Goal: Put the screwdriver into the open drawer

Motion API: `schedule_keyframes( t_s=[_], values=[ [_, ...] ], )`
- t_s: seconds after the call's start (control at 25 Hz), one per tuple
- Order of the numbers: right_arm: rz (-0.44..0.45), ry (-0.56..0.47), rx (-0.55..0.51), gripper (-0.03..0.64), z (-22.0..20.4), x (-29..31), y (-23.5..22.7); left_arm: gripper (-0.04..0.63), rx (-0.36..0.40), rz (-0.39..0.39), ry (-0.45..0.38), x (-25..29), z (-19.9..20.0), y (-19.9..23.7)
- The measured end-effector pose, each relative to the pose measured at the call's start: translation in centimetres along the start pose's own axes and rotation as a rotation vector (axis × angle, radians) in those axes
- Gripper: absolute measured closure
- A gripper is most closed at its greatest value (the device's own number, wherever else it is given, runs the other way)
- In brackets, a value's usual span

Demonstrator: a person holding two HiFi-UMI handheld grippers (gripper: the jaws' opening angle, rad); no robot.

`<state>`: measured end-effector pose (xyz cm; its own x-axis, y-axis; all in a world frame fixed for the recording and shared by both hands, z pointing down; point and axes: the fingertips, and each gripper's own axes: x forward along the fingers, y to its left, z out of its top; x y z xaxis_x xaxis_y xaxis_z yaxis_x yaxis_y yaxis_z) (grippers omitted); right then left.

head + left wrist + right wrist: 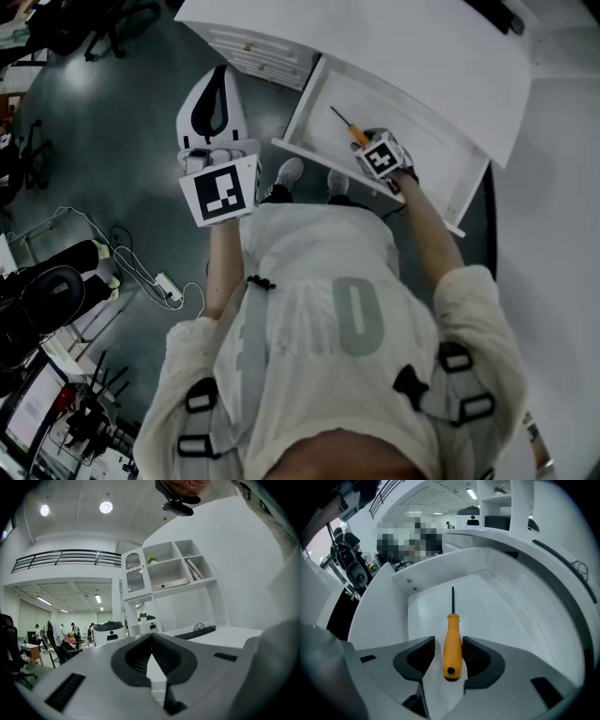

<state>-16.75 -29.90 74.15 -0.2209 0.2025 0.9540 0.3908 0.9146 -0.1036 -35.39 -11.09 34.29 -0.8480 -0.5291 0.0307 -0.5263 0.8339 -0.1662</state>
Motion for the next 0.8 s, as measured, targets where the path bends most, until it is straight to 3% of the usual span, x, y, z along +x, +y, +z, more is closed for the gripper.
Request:
schedule_keyframes(
  t_s=[0.28,0.8],
  values=[
    [-0.033,0.003,0.002,0.417,0.0,-0.2,-0.4,0.591,0.001,0.003,-0.008,-0.3,0.1,0.3],
    [0.050,-0.008,0.047,0.407,0.3,-0.9,0.8,0.591,-0.008,-0.009,-0.018,-0.5,0.0,0.4]
  ],
)
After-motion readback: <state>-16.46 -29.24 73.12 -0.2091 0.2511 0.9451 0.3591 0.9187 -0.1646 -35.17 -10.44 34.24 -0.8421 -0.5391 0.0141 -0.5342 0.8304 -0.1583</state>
